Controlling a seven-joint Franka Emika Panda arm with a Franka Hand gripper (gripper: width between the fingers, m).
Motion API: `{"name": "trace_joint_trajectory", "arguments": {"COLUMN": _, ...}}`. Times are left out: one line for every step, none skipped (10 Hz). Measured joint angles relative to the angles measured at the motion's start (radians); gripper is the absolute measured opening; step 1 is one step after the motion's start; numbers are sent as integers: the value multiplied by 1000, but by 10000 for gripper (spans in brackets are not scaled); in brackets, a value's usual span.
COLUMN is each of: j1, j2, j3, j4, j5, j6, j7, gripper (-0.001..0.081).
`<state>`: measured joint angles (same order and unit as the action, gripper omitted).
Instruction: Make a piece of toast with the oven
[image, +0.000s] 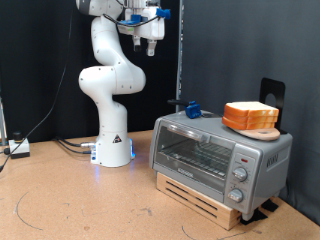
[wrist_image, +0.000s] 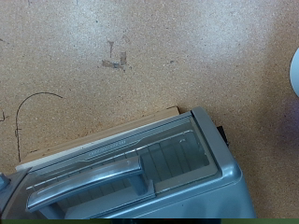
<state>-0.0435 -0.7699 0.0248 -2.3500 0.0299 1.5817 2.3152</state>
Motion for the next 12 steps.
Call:
{"name": "trace_joint_trajectory", "arguments": {"j1": -2, "j2": 1, "j3": 6, "j4": 1, "j5": 19, "j6": 1, "j7": 44, "gripper": 809}}
{"name": "trace_joint_trajectory", "arguments": {"j1": -10, "j2": 5, "j3": 26, "j4": 4, "j5": 58, "j6": -7, "j7": 161, "gripper": 809}}
{"name": "trace_joint_trajectory", "arguments": {"j1": -26, "j2": 9, "j3": 58, "j4": 8, "j5": 85, "j6": -10, "j7": 290, "gripper": 809}}
{"name": "trace_joint_trajectory", "arguments": {"j1": -50, "j2": 11, "j3": 87, "j4": 8, "j5": 100, "j6": -10, "j7": 360, "gripper": 809}}
{"name": "trace_joint_trajectory", "arguments": {"j1": -92, "j2": 17, "j3": 107, "j4": 3, "j5": 115, "j6": 2, "j7": 367, "gripper": 809}}
{"name": "trace_joint_trajectory", "arguments": {"j1": -139, "j2": 39, "j3": 122, "j4": 3, "j5": 136, "j6": 11, "j7": 366, "gripper": 809}}
{"name": "trace_joint_trajectory", "arguments": {"j1": -138, "j2": 37, "j3": 122, "j4": 3, "j5": 136, "j6": 11, "j7": 292, "gripper": 809}}
{"name": "trace_joint_trajectory", "arguments": {"j1": -121, "j2": 32, "j3": 116, "j4": 2, "j5": 136, "j6": 17, "j7": 196, "gripper": 809}}
{"name": "trace_joint_trajectory", "arguments": {"j1": -94, "j2": 23, "j3": 103, "j4": 1, "j5": 134, "j6": 23, "j7": 83, "gripper": 809}}
{"name": "trace_joint_trajectory", "arguments": {"j1": -71, "j2": 11, "j3": 87, "j4": -4, "j5": 132, "j6": 30, "j7": -30, "gripper": 809}}
{"name": "trace_joint_trajectory", "arguments": {"j1": -51, "j2": 0, "j3": 69, "j4": -11, "j5": 118, "j6": 32, "j7": -150, "gripper": 809}}
{"name": "trace_joint_trajectory", "arguments": {"j1": -31, "j2": -9, "j3": 57, "j4": -18, "j5": 107, "j6": 34, "j7": -240, "gripper": 809}}
